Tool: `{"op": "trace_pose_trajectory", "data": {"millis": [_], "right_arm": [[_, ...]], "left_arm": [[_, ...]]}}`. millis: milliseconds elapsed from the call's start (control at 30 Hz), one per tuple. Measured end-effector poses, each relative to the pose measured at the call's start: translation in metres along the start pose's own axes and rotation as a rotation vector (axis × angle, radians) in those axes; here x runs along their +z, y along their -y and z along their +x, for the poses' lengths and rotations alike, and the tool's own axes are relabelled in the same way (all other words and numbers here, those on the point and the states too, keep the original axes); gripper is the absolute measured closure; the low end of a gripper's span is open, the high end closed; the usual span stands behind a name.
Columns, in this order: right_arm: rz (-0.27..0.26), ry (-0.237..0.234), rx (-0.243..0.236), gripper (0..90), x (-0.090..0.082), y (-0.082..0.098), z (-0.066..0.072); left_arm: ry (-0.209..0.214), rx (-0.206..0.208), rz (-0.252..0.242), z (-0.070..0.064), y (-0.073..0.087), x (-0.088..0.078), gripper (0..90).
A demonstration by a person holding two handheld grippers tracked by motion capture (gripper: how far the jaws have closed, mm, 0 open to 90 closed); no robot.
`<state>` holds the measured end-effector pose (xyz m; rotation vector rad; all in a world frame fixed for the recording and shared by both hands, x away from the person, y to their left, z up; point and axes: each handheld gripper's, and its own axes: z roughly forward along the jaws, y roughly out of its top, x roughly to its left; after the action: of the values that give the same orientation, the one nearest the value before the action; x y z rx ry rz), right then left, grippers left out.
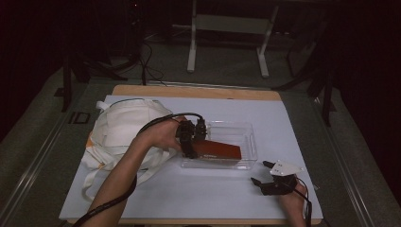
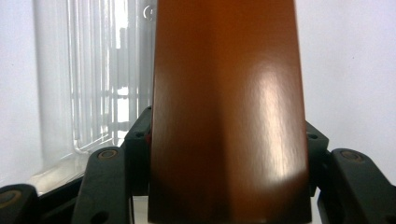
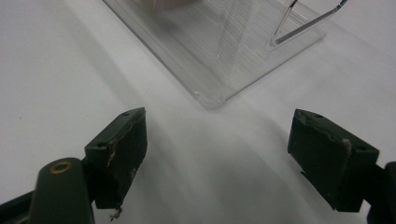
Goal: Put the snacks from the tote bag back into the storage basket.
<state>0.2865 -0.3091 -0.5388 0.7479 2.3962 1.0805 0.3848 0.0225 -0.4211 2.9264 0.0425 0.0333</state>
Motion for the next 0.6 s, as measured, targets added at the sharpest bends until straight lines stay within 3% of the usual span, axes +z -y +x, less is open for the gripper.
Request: {"op": "trace_pose_trajectory", "data": {"millis": [600], "right_arm": [[0.004,0.001,-0.004,19.9,0.0003,-0.0001,0.0003]], "left_arm": [[0.028,-0.050,-0.014,0.0043,0.0030,0.0009,35.5]]}}
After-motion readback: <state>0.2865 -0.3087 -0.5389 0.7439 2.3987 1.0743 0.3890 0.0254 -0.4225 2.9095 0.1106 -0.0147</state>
